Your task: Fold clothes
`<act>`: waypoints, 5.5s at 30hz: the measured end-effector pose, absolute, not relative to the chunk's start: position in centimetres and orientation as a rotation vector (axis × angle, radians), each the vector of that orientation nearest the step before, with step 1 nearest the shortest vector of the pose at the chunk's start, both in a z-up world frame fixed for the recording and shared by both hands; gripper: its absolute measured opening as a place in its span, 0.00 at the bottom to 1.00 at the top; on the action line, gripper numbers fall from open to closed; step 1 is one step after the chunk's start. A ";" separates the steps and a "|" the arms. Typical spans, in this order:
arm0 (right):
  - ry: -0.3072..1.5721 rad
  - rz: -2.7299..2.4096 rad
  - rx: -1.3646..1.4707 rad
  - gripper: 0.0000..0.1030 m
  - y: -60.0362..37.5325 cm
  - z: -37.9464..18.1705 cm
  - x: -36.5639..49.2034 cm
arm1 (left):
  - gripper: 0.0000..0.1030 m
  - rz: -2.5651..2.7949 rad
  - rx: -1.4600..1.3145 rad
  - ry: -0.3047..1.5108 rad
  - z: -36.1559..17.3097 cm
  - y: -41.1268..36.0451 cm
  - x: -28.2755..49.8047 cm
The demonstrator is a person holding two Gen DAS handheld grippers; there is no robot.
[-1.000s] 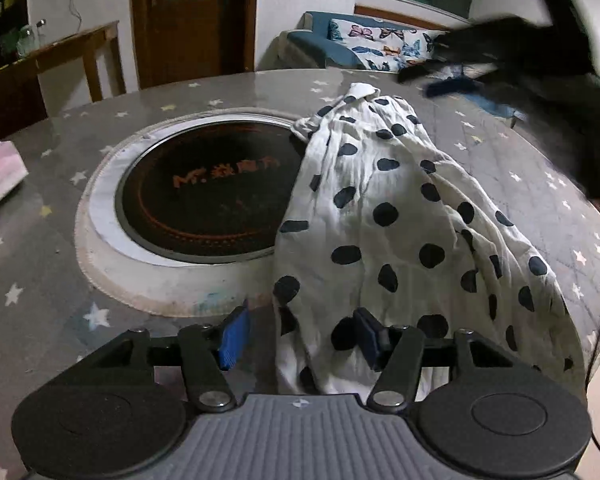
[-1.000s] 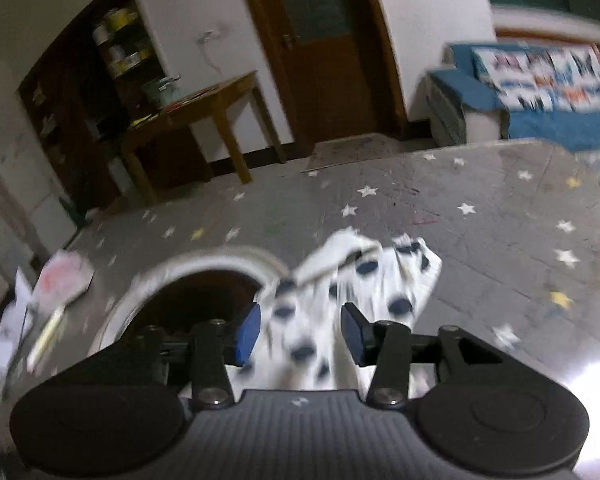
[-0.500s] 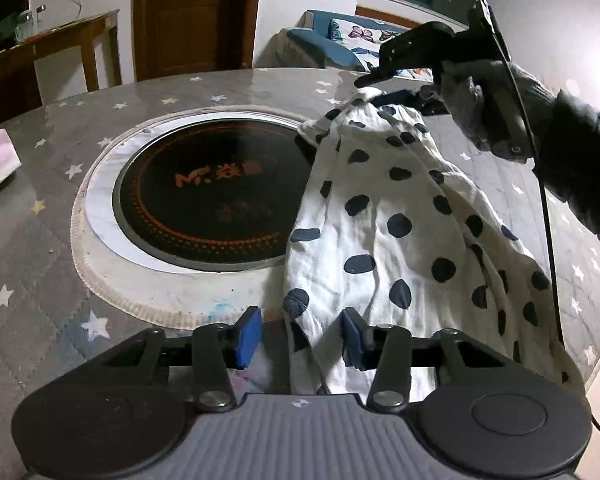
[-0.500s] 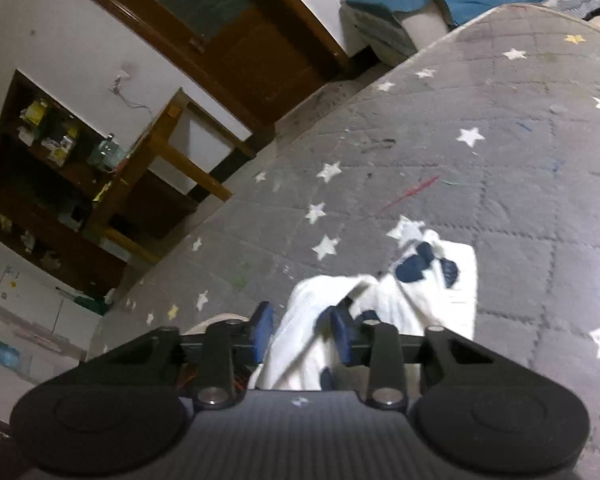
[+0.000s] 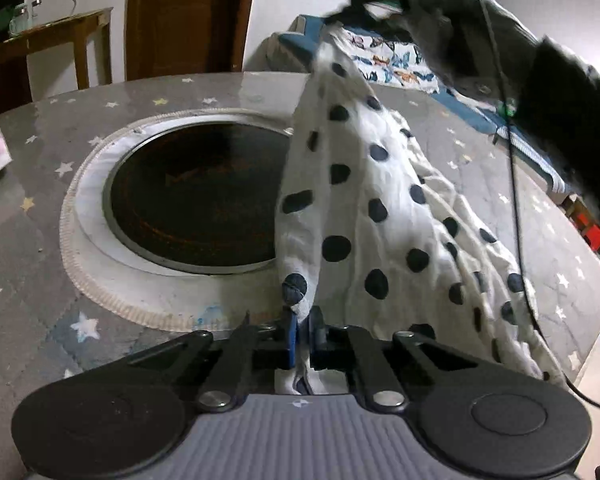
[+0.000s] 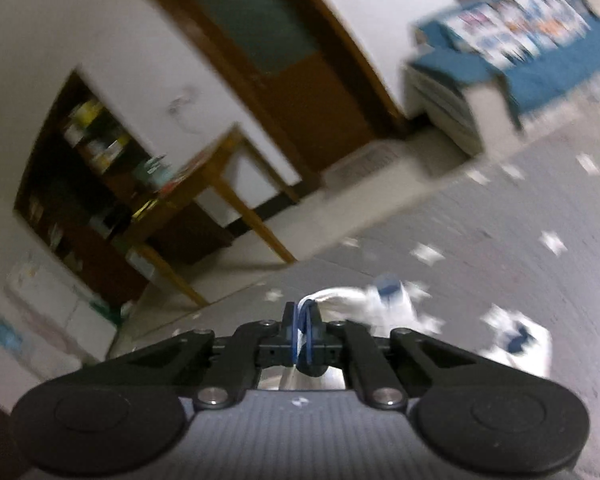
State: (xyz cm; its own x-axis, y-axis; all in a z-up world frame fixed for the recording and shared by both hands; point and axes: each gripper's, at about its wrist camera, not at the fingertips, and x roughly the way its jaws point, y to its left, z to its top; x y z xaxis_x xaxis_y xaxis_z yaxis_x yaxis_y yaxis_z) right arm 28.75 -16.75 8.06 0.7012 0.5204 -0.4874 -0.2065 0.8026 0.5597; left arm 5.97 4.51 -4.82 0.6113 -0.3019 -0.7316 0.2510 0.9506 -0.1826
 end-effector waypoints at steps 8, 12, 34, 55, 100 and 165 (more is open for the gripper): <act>0.625 0.680 0.160 0.42 -3.9 11.1 25.7 | 0.06 -0.259 -0.105 0.894 -4.3 6.9 3.8; 0.633 0.702 0.118 0.45 -4.3 11.1 24.8 | 0.07 -0.248 -0.106 0.916 -4.4 7.8 3.0; 0.864 0.264 0.308 0.41 -25.7 0.6 29.4 | 0.19 -0.463 0.007 0.852 -1.5 -0.6 6.5; 0.520 0.463 0.283 0.05 -25.8 8.3 26.1 | 0.18 -0.739 0.001 0.972 -6.5 -8.2 7.3; 0.815 0.534 -0.119 0.36 -9.3 0.1 31.2 | 0.33 -0.354 -0.164 0.882 -4.1 4.1 10.7; 0.770 0.323 -0.119 0.34 -25.1 -1.1 13.2 | 0.05 -0.064 -0.026 0.888 -6.4 4.7 22.5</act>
